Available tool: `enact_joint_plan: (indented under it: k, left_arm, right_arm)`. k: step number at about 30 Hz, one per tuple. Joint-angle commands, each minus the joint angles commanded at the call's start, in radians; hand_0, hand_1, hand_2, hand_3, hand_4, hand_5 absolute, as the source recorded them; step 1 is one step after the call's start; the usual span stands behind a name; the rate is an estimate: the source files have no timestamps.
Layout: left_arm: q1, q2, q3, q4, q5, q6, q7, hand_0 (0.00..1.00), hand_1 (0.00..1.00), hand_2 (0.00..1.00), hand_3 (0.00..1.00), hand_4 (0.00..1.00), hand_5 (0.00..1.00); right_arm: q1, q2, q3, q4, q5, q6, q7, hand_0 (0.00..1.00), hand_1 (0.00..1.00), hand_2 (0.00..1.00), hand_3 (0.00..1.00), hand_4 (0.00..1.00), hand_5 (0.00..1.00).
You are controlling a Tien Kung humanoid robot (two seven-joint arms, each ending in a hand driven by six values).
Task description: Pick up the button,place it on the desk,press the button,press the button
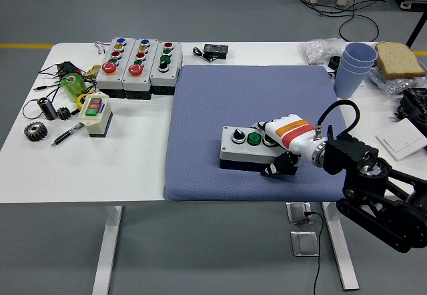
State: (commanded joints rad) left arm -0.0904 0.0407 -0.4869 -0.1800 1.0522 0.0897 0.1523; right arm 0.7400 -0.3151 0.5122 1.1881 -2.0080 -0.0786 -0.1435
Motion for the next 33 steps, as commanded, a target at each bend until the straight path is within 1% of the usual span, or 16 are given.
enact_joint_plan:
  k: [2,4,5,10,14,18,22,23,24,26,27,28,29,31,32,33]
  left_arm:
    - [0.001,0.0,-0.007,0.0,0.005,0.0,0.0,0.624,0.663,0.673,0.591,0.341,0.653]
    - [0.001,0.001,-0.012,0.0,0.009,0.0,0.001,0.624,0.663,0.673,0.591,0.341,0.653]
    - [0.001,0.001,-0.012,0.0,0.01,0.0,0.001,0.623,0.661,0.673,0.591,0.342,0.653]
    - [0.0,0.001,-0.018,0.0,0.018,-0.001,0.003,0.623,0.661,0.673,0.591,0.342,0.653]
    - [-0.003,0.001,-0.01,0.0,0.011,-0.001,0.002,0.625,0.661,0.673,0.59,0.342,0.653]
    - [-0.003,0.002,-0.002,0.0,-0.001,0.001,-0.001,0.625,0.662,0.673,0.59,0.344,0.654]
    - [-0.001,0.002,-0.02,0.0,0.016,0.001,0.002,0.625,0.662,0.673,0.59,0.344,0.654]
    - [-0.001,0.003,-0.018,0.0,0.015,0.001,0.002,0.625,0.663,0.673,0.59,0.343,0.654]
    - [-0.002,0.003,-0.017,0.0,0.014,0.001,0.002,0.625,0.663,0.673,0.59,0.343,0.654]
    - [-0.003,0.003,-0.013,0.0,0.012,0.0,0.002,0.625,0.663,0.673,0.59,0.343,0.654]
    - [-0.003,0.003,-0.011,0.0,0.009,0.001,0.001,0.625,0.663,0.673,0.59,0.343,0.654]
    - [-0.003,0.003,-0.01,0.0,0.008,0.001,0.001,0.625,0.663,0.673,0.59,0.343,0.654]
    - [-0.003,0.003,-0.009,0.0,0.007,0.002,0.001,0.626,0.662,0.673,0.59,0.343,0.654]
    - [-0.003,0.004,-0.014,0.0,0.009,0.002,0.0,0.626,0.662,0.673,0.59,0.343,0.654]
    - [-0.003,0.004,-0.019,0.0,0.013,0.002,0.001,0.626,0.662,0.673,0.59,0.343,0.654]
    - [-0.003,0.004,-0.018,0.0,0.013,0.002,0.001,0.626,0.662,0.673,0.59,0.343,0.654]
  right_arm:
    - [-0.004,-0.004,0.015,0.006,-0.001,-0.016,0.007,0.959,0.748,0.883,0.994,0.998,0.26]
    - [-0.008,-0.009,0.028,0.015,0.003,-0.017,0.013,0.959,0.748,0.883,0.994,0.998,0.26]
    - [-0.01,-0.011,0.032,0.018,0.004,-0.017,0.014,0.996,0.813,0.934,0.998,0.998,0.259]
    - [-0.013,-0.02,0.042,0.034,0.017,-0.002,0.02,0.996,0.813,0.934,0.998,0.998,0.259]
    - [-0.021,-0.028,0.056,0.047,0.02,0.005,0.016,0.998,0.828,0.952,0.998,0.998,0.262]
    - [-0.053,-0.054,0.116,0.129,0.019,0.002,0.01,0.998,0.836,0.955,0.998,0.998,0.26]
    - [-0.08,-0.078,0.181,0.229,0.013,-0.009,0.001,0.998,0.836,0.955,0.998,0.998,0.26]
    - [-0.09,-0.087,0.196,0.254,0.01,-0.012,-0.009,0.963,0.79,0.906,0.998,0.998,0.25]
    - [-0.097,-0.092,0.207,0.277,0.009,-0.014,-0.014,0.963,0.79,0.906,0.998,0.998,0.25]
    - [-0.118,-0.107,0.228,0.315,-0.001,-0.037,-0.035,0.963,0.79,0.906,0.998,0.998,0.25]
    - [-0.141,-0.125,0.234,0.334,0.021,-0.067,-0.028,0.963,0.79,0.906,0.998,0.998,0.25]
    - [-0.153,-0.134,0.235,0.34,0.047,-0.09,-0.017,0.963,0.79,0.906,0.998,0.998,0.25]
    - [-0.158,-0.137,0.236,0.342,0.059,-0.1,-0.012,0.218,0.003,0.268,0.794,0.975,0.379]
    - [-0.192,-0.159,0.228,0.346,0.095,-0.142,0.002,0.218,0.003,0.268,0.794,0.975,0.379]
    - [-0.203,-0.165,0.226,0.347,0.097,-0.152,0.003,0.218,0.003,0.268,0.794,0.975,0.379]
    - [-0.209,-0.169,0.225,0.348,0.098,-0.151,0.0,0.218,0.003,0.268,0.794,0.975,0.379]
